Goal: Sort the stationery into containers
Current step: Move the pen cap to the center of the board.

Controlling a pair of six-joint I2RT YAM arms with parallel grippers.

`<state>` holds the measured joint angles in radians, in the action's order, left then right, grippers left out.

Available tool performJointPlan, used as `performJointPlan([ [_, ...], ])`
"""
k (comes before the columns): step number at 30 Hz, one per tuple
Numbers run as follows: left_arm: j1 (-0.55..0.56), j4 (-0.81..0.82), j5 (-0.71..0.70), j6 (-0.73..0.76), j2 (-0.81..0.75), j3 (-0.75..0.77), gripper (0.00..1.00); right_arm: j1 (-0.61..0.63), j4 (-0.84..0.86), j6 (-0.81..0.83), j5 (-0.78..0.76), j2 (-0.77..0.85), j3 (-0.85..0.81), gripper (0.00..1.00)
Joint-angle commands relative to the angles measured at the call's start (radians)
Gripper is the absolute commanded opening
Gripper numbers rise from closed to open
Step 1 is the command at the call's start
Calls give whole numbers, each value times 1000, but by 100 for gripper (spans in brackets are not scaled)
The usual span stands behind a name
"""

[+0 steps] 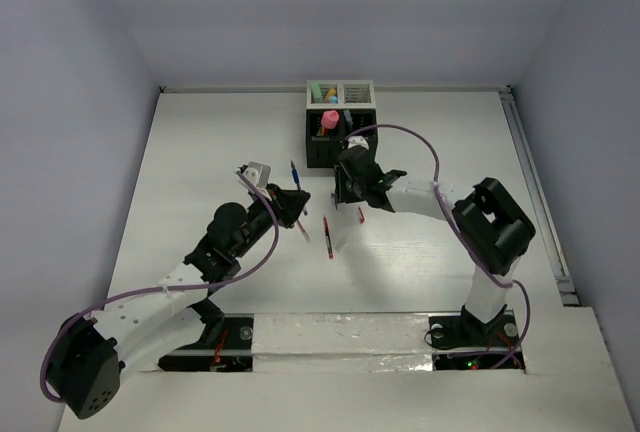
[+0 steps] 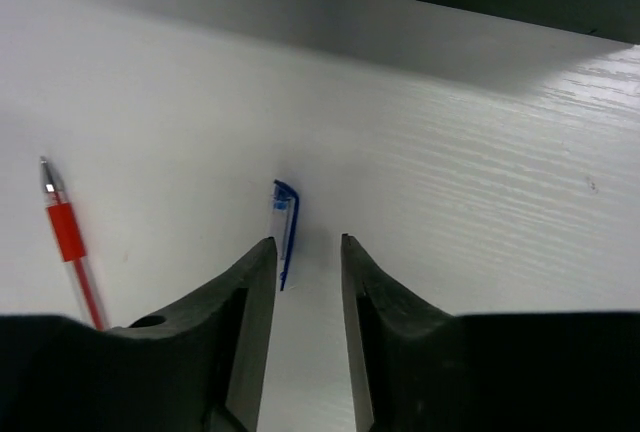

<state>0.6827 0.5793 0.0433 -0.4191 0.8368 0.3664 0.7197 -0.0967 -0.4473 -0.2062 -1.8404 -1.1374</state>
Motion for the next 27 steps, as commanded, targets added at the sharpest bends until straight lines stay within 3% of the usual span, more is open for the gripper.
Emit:
performJointPlan([
  [1,-3,57,7,8,-5,-6,0,-3,-23,-25,50,29,-22,42],
  [13,-3,56,6,11,-10,-7,0,17,-159,13,62,-129,-177,45],
  [22,-3,53,4,11,-15,-6,0,78,-392,39,-84,-201,-306,31],
  [27,-3,42,-13,16,-33,-7,0,87,-443,39,-139,-249,-346,30],
])
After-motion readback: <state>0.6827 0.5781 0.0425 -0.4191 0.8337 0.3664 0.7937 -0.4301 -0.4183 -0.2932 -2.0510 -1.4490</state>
